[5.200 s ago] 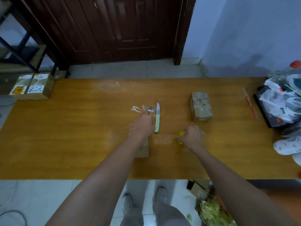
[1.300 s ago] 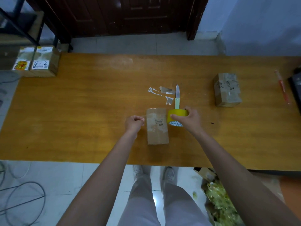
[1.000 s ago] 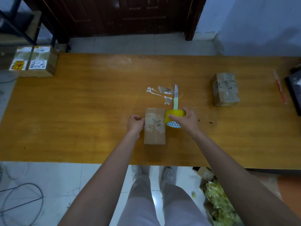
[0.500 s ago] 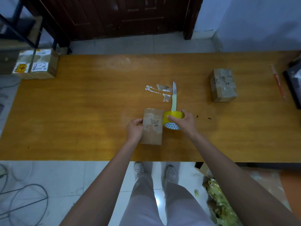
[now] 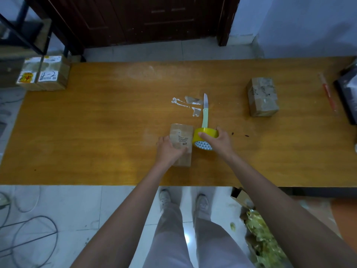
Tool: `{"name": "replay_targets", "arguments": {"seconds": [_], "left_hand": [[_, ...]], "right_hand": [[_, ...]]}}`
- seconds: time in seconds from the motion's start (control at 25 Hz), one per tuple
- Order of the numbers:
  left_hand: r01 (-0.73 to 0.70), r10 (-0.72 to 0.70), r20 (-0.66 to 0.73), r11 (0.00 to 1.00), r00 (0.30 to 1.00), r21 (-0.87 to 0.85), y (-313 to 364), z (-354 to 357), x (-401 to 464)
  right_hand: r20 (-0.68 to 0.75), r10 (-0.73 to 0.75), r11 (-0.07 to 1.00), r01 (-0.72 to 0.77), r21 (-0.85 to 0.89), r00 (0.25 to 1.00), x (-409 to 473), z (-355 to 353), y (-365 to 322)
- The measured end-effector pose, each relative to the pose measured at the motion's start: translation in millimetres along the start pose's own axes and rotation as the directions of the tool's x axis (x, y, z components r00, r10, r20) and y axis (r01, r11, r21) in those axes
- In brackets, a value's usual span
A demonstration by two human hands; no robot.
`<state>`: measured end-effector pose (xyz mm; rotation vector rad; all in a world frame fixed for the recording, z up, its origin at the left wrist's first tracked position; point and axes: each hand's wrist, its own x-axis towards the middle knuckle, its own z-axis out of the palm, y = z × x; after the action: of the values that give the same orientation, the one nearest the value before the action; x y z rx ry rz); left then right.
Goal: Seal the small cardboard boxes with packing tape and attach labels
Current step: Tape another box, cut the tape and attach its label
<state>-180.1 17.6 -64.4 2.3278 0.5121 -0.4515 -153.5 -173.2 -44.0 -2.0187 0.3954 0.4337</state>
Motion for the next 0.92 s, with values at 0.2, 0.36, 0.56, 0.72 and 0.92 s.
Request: {"name": "replay_targets", "arguments": {"seconds": [0.2,0.36,0.56,0.72,0.92], "left_hand": [[0.024,-0.013,-0.043,0.960,0.999,0.277,18.1,17.8,-11.5],[-0.181,0.232,-0.052,0.863,0.971,0.471,14.8,26.2,-11.7],[-0.145,0.207,-0.070,0.853,0.976,0.502,11.2,29.6,-10.4],[-0.084,0.166,-0.119,0.860,0.979,0.504,7.1,31.5,-7.0],[-0.026,0.138,-0.180,0.856,0.974,0.516,0.2,31.7,-4.0]], "right_hand": [[0.121,-0.009,0.995,0.021,-0.094,0.993,-7.6,-11.2,2.6],[0.138,-0.093,0.973,0.119,-0.200,0.986,-11.1,-19.4,8.9],[0.078,-0.163,0.928,0.180,-0.327,0.984,-5.8,-20.8,13.2],[0.127,-0.259,0.787,0.286,-0.546,0.957,-3.7,-42.6,13.5],[0.136,-0.356,0.316,0.255,-0.914,0.925,-8.0,-76.0,23.7]]}}
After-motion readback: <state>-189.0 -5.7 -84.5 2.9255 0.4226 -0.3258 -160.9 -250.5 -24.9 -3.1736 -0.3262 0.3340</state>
